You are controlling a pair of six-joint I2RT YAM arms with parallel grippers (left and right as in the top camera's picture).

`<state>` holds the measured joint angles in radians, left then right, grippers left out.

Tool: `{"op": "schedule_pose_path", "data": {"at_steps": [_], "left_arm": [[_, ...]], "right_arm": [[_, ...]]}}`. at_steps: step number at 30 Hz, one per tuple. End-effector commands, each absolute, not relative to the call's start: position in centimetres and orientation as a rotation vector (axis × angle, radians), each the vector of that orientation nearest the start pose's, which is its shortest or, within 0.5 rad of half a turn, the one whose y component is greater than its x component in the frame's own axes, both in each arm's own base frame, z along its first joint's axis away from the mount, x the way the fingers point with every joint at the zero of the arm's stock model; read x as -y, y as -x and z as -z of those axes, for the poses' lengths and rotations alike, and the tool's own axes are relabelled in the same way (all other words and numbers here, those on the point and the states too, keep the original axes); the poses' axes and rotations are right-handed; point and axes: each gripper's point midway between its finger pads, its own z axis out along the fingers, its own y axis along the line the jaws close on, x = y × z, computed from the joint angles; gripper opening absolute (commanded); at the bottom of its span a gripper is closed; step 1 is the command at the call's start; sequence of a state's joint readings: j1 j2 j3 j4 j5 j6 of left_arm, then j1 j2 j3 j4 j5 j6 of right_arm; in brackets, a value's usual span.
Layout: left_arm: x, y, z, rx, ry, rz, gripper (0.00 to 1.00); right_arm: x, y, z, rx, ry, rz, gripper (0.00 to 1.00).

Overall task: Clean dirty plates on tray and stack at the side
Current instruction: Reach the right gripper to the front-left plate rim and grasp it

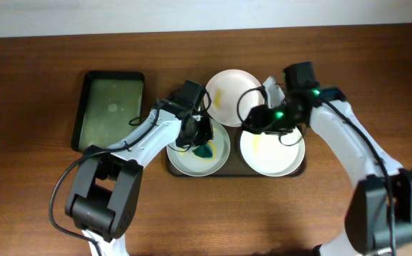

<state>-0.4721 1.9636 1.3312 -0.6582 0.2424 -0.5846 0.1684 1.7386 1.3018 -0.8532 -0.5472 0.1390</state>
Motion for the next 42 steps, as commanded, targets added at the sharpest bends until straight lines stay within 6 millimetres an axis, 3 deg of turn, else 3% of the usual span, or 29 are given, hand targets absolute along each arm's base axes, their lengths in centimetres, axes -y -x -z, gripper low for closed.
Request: {"op": "schedule_pose_path", "data": {"at_steps": [1, 6, 10, 11, 13, 15, 20, 24, 30, 35, 42], "left_arm": [[23.1, -35.3, -2.8, -2.983, 0.114, 0.523, 0.0], [23.1, -35.3, -2.8, -2.984, 0.114, 0.523, 0.0], [23.1, -35.3, -2.8, -2.984, 0.115, 0.523, 0.0], [23.1, -35.3, -2.8, -2.984, 0.114, 0.523, 0.0], [23.1, -35.3, -2.8, -2.983, 0.114, 0.523, 0.0], [23.1, -35.3, -2.8, -2.984, 0.114, 0.523, 0.0], [23.1, -35.3, -2.8, -2.983, 0.114, 0.523, 0.0], [23.1, -35.3, -2.8, -2.984, 0.114, 0.523, 0.0], [23.1, -35.3, -2.8, -2.983, 0.114, 0.523, 0.0], [23.1, -35.3, -2.8, -2.984, 0.114, 0.523, 0.0], [23.1, -35.3, -2.8, -2.983, 0.114, 0.523, 0.0]], "right_arm": [[-16.1, -37.4, -12.0, -2.769, 0.242, -0.802, 0.9], [-17.0, -39.2, -12.2, -2.684, 0.286, -0.794, 0.9], [-17.6, -39.4, -10.5, -2.712, 0.299, -0.771, 0.69], [-17.9, -39.5, -9.9, -2.717, 0.307, -0.773, 0.55], [-18.5, -39.5, -8.5, -2.743, 0.305, -0.78, 0.41], [-19.0, -39.2, -7.3, -2.781, 0.286, -0.79, 0.36], [-20.4, -38.1, -4.5, -2.859, 0.301, -0.798, 0.35], [-21.1, -38.0, -3.8, -2.86, 0.325, -0.796, 0.35], [-20.9, -38.0, -3.0, -2.89, 0.283, -0.747, 0.35], [-20.5, -37.8, -0.9, -2.938, 0.271, -0.715, 0.33], [-20.5, -37.7, -0.7, -2.947, 0.268, -0.717, 0.29]]}}
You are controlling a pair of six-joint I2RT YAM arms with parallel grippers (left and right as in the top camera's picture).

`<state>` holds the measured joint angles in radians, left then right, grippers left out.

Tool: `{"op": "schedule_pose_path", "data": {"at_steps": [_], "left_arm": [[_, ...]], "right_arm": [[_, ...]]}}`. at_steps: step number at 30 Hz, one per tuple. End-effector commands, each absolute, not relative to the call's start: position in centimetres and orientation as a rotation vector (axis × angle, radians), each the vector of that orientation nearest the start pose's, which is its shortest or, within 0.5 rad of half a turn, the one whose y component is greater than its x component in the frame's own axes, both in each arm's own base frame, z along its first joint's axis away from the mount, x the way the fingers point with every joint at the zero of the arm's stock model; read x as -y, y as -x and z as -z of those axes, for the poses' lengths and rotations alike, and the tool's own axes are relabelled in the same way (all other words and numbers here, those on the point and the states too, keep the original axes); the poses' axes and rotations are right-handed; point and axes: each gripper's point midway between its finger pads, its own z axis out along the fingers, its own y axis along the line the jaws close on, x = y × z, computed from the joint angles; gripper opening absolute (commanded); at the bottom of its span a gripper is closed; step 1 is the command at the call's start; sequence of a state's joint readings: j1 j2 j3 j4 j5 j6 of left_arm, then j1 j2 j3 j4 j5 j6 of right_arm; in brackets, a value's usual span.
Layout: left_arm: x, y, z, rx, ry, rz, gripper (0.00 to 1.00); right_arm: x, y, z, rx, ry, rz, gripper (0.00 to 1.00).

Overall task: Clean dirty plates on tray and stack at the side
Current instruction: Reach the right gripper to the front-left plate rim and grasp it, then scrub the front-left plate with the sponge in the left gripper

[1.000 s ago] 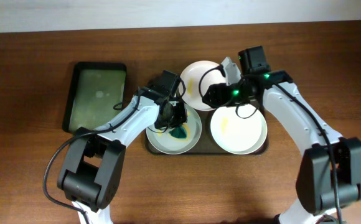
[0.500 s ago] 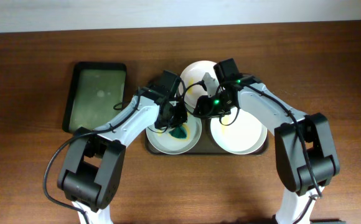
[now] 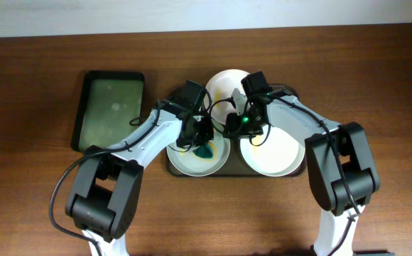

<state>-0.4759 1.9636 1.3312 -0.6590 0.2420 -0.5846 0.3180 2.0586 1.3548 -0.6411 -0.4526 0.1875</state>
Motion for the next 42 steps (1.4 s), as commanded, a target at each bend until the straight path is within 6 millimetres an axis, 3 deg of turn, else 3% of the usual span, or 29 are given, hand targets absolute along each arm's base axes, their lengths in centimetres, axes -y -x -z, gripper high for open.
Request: {"op": "schedule_pose_path", "data": {"at_steps": [1, 4, 11, 21, 24, 29, 33, 42], "left_arm": [[23.1, -35.3, -2.8, -2.983, 0.114, 0.523, 0.0], [23.2, -35.5, -2.8, -2.971, 0.112, 0.531, 0.0], [23.6, -36.5, -3.0, -2.937, 0.273, 0.567, 0.0], [23.2, -35.4, 1.5, -3.032, 0.358, 0.481, 0.0], [21.7, -35.6, 2.8, -3.032, 0.374, 0.348, 0.0], [17.4, -34.9, 3.7, -3.025, 0.398, -0.003, 0.0], [16.3, -35.0, 3.6, -3.036, 0.446, -0.016, 0.0], [10.8, -36.2, 3.5, -3.02, 0.628, -0.095, 0.0]], "right_arm": [[-20.5, -37.6, -0.7, -2.95, 0.268, -0.719, 0.27], [-20.7, -37.2, -0.5, -2.959, 0.277, -0.718, 0.18], [-21.0, -37.0, -0.4, -2.962, 0.286, -0.714, 0.14], [-21.0, -37.0, -0.5, -2.961, 0.286, -0.714, 0.1], [-21.0, -37.0, -0.5, -2.961, 0.286, -0.714, 0.09], [-21.0, -37.1, -0.5, -2.958, 0.286, -0.714, 0.06], [-21.1, -37.2, -0.5, -2.954, 0.287, -0.714, 0.04], [-21.0, -37.2, -0.5, -2.954, 0.287, -0.708, 0.04]]}}
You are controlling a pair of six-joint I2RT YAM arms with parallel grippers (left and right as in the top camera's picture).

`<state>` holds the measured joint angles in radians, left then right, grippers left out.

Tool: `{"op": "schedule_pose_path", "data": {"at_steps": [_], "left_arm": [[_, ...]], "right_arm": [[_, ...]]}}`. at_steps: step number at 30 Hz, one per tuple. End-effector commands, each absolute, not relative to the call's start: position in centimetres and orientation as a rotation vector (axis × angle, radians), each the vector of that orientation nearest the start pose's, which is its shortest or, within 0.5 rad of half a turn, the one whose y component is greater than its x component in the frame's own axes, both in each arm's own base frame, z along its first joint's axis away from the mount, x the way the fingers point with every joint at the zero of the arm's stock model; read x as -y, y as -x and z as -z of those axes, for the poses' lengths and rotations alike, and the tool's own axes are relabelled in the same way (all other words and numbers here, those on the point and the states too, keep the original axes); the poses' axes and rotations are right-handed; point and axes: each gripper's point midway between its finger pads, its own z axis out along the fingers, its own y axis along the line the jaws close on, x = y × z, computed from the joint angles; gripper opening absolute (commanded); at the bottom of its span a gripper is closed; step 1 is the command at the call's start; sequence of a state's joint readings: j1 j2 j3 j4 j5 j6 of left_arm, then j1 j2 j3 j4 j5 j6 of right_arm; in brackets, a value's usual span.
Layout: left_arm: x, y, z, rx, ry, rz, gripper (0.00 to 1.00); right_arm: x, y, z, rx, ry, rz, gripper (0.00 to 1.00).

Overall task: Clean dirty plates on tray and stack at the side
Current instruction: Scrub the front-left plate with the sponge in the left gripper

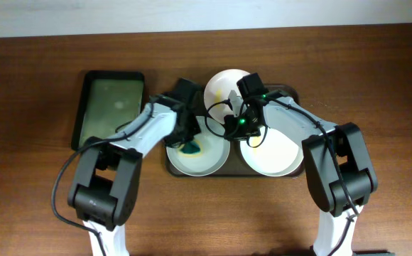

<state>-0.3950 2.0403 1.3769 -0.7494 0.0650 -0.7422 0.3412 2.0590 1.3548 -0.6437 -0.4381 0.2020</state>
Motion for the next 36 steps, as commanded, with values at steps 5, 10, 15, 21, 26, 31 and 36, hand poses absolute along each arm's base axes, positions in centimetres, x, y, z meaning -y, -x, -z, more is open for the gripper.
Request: {"op": "schedule_pose_path", "data": {"at_steps": [5, 10, 15, 21, 26, 31, 36], "left_arm": [[10.3, -38.0, 2.2, -3.021, 0.481, -0.064, 0.0], [13.1, -39.4, -0.6, -3.051, 0.303, 0.115, 0.0], [18.2, -38.8, -2.9, -3.084, 0.075, 0.545, 0.0], [18.8, -35.7, -1.6, -3.183, 0.018, 0.592, 0.0], [19.6, -34.6, 0.9, -3.17, -0.03, 0.599, 0.11], [20.1, -34.0, 1.6, -3.167, -0.051, 0.598, 0.55], [18.4, -34.2, 2.2, -3.179, -0.043, 0.437, 0.66]], "right_arm": [[-20.6, -37.4, -0.3, -2.956, 0.283, -0.67, 0.04], [-20.7, -37.4, -0.3, -2.956, 0.283, -0.671, 0.04], [-20.7, -37.4, -0.3, -2.955, 0.283, -0.671, 0.04], [-20.7, -37.4, -0.3, -2.952, 0.283, -0.672, 0.04], [-20.7, -37.5, -0.3, -2.949, 0.284, -0.672, 0.04], [-20.7, -37.5, -0.3, -2.949, 0.284, -0.672, 0.04], [-20.7, -37.5, -0.3, -2.949, 0.284, -0.672, 0.04]]}}
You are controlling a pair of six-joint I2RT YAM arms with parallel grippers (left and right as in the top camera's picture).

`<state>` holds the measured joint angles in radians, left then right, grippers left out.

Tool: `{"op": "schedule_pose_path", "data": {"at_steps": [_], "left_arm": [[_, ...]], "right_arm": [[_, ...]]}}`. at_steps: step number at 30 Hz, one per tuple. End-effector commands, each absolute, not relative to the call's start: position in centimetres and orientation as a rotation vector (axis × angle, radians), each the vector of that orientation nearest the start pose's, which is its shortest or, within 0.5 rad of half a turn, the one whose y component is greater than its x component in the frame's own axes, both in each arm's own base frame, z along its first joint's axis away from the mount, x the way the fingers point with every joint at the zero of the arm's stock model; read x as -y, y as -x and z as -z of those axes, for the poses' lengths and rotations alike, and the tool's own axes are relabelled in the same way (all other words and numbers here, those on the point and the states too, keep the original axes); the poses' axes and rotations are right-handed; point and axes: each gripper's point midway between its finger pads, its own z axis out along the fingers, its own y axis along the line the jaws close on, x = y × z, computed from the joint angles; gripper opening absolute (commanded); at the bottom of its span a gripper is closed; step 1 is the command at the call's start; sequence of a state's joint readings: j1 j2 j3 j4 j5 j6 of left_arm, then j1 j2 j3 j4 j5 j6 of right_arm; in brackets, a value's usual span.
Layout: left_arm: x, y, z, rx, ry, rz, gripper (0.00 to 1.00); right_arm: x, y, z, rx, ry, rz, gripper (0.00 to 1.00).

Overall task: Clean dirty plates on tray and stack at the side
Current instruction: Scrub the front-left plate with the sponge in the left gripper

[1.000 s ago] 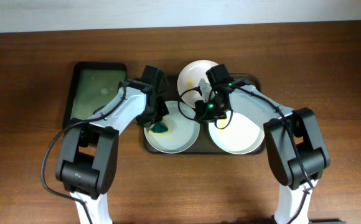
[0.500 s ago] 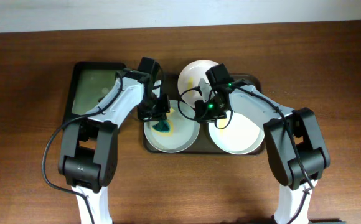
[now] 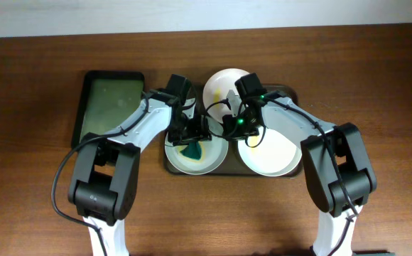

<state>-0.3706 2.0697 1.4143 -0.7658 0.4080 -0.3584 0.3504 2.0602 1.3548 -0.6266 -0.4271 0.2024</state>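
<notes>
A dark tray [image 3: 291, 96] in the middle of the table carries three white plates. The front left plate [image 3: 209, 162] has a green sponge [image 3: 192, 151] pressed on its middle, and my left gripper [image 3: 190, 140] is shut on that sponge. My right gripper [image 3: 227, 128] sits at this plate's right rim, between it and the front right plate [image 3: 273, 156]; its fingers are hidden under the wrist. The back plate [image 3: 224, 84] shows a yellow smear. The right plate has a faint yellow mark near its left side.
A second dark tray [image 3: 110, 107] with a greenish surface lies at the left, just beyond my left arm. Both arms cross over the plate tray. Brown wooden tabletop lies in front and to the right.
The sponge in my left gripper has gone from the back left of the front left plate to nearer its middle. My right gripper has hardly moved.
At first my left gripper held the sponge on the front left plate while my right gripper hovered over the right plate. Then the right gripper stood at the left plate's right rim. The sponge was later at the plate's back left, and now near its middle.
</notes>
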Motion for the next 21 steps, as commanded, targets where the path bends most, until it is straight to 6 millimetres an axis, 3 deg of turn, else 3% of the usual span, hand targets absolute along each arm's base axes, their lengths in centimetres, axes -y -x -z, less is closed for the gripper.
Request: {"op": "schedule_pose_path", "data": {"at_steps": [1, 2, 4, 7, 15, 21], "left_arm": [[17.7, -34.1, 2.3, -3.185, -0.038, 0.377, 0.65], [17.0, -34.0, 2.5, -3.195, -0.034, 0.319, 0.6], [15.4, -33.5, 2.7, -3.216, -0.029, 0.172, 0.31], [14.2, -33.1, 2.7, -3.233, -0.028, 0.075, 0.0], [12.4, -33.3, 2.6, -3.213, -0.035, -0.094, 0.0], [9.9, -35.5, 0.3, -3.126, -0.045, -0.353, 0.0]], "right_arm": [[-20.7, -37.5, -0.3, -2.949, 0.284, -0.672, 0.04], [-20.7, -37.5, -0.3, -2.949, 0.284, -0.672, 0.04], [-20.7, -37.5, -0.3, -2.949, 0.284, -0.672, 0.04], [-20.7, -37.5, -0.3, -2.948, 0.284, -0.672, 0.04], [-20.7, -37.5, -0.3, -2.949, 0.285, -0.671, 0.04], [-20.7, -37.5, -0.3, -2.949, 0.285, -0.671, 0.04]]}}
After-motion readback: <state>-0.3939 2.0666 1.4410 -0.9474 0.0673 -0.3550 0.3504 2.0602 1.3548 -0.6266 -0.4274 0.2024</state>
